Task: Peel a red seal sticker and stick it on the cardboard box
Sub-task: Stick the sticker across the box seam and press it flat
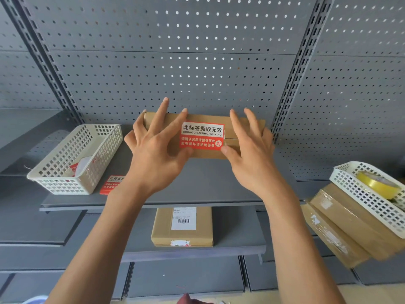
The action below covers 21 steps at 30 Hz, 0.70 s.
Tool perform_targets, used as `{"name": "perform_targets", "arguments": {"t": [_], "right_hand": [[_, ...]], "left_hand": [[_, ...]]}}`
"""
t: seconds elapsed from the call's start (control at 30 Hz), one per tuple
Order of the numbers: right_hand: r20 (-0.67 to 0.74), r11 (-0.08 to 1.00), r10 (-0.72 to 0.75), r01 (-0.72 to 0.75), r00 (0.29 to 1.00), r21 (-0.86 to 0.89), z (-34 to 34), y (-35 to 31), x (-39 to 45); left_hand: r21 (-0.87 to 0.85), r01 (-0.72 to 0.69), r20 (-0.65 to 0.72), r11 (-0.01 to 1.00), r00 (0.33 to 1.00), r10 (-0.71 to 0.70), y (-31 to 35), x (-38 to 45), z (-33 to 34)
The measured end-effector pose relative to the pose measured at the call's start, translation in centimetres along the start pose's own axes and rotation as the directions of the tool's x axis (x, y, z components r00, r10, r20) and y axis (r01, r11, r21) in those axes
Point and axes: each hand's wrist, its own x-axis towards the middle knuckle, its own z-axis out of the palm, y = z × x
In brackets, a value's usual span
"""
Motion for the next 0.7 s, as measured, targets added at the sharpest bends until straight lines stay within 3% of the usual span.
{"name": "perform_targets", "arguments": {"t": [0.1, 0.27, 0.7], "right_hand": [[-0.021, 0.999, 0.022, -0.022, 1.0, 0.031, 0.0, -0.9, -0.1], [-0.14, 0.997, 0.079, -0.076, 0.987, 0.031, 0.5, -1.6, 0.0], [-0.067, 0.998, 0.054, -0.051, 0.996, 0.045, -0.4, -0.1, 0.1]], "left_hand": [[-0.023, 0.069, -0.048, 0.997, 0.996, -0.07, 0.6, 0.0, 0.3], [0.023, 0.073, -0.077, 0.997, 0.995, -0.071, 0.9, 0.1, 0.9], [-0.103, -0.015, -0.082, 0.995, 0.997, 0.007, -0.3, 0.4, 0.1]]}}
